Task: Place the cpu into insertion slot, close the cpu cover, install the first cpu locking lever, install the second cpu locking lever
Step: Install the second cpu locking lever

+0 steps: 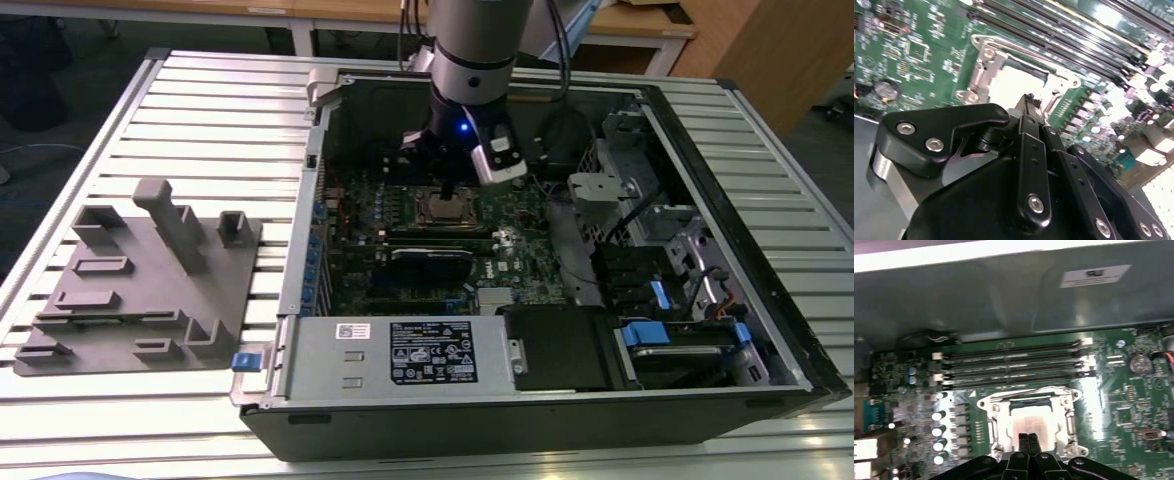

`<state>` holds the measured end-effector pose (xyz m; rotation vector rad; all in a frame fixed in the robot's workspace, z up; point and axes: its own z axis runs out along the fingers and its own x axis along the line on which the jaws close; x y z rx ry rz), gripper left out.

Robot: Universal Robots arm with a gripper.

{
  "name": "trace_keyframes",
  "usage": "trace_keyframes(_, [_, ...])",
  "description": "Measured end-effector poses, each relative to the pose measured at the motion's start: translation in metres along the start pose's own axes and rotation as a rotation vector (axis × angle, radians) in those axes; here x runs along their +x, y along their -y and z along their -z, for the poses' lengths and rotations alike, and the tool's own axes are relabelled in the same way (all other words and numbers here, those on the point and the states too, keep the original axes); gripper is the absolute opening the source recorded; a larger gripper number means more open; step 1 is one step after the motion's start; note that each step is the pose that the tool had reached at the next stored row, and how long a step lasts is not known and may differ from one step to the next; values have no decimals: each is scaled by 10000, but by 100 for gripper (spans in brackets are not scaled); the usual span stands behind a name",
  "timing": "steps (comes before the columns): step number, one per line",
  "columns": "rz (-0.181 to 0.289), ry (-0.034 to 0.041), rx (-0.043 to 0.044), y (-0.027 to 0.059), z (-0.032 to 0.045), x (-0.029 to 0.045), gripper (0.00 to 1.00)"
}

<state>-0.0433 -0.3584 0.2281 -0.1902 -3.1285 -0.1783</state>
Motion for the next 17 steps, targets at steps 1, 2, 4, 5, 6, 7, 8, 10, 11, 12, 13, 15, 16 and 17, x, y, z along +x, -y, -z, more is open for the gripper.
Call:
trace_keyframes(1, [-10, 3, 4, -3, -1, -25, 11])
trace_keyframes(2, [-19, 5, 9, -5, -1, -40, 11])
trace_keyframes(4, [-25, 5, 12, -5, -1, -46, 11])
trace_keyframes(5, [-26, 5, 12, -5, -1, -46, 11])
trace_keyframes(6, [-26, 5, 12, -5, -1, -46, 11])
trace_keyframes(7, [-26, 5, 12, -6, -1, -47, 11])
trace_keyframes(8, [-26, 7, 17, -6, -1, -47, 11])
trace_keyframes(10, [-22, 35, 50, -6, -2, -47, 11])
trace_keyframes(11, [-20, 45, 61, -6, -1, -48, 11])
trace_keyframes(12, [-19, 46, 60, -6, -1, -48, 11])
trace_keyframes(13, [-20, 47, 61, -6, -1, -47, 11])
trace_keyframes(15, [-19, 63, 60, -6, -1, -47, 11])
trace_keyframes(16, [-19, 63, 60, -6, -1, -47, 11])
trace_keyframes(17, [-18, 64, 59, -6, -1, -47, 11])
